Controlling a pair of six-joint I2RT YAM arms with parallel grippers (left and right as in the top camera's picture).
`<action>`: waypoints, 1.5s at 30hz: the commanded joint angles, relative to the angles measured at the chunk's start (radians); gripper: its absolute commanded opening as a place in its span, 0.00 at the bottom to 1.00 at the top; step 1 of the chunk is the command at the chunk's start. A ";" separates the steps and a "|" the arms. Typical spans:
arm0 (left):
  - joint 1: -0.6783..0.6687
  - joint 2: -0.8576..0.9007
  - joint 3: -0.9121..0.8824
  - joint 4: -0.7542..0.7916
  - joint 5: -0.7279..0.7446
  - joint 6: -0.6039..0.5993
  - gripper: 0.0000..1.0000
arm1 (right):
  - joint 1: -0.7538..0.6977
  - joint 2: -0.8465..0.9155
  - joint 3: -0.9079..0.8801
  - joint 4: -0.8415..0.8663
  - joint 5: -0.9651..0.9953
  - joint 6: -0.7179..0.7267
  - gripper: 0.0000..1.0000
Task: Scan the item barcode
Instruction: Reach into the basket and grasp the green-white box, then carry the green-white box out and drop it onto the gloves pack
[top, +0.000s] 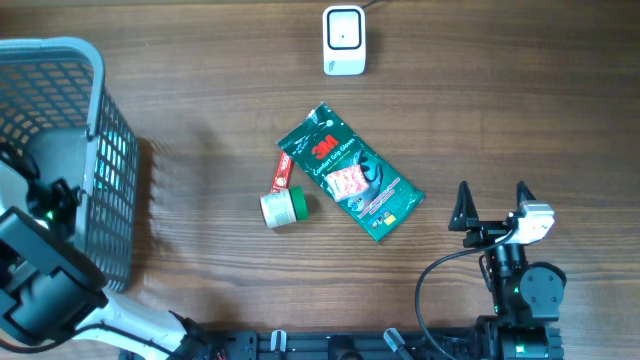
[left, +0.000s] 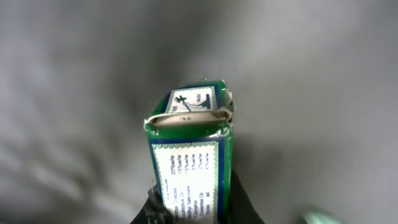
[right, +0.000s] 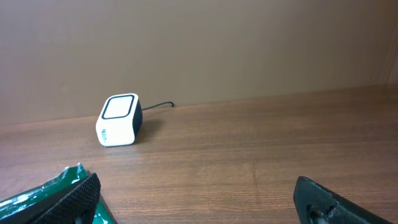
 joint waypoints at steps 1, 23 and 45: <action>0.002 -0.062 0.252 -0.107 0.195 0.127 0.04 | 0.005 -0.001 -0.001 0.002 0.005 0.005 1.00; -1.471 -0.057 0.549 -0.169 -0.211 0.301 0.10 | 0.005 -0.001 -0.001 0.002 0.005 0.005 1.00; -1.260 -0.104 1.103 -0.459 -0.502 0.322 1.00 | 0.005 -0.001 -0.001 0.002 0.005 0.004 1.00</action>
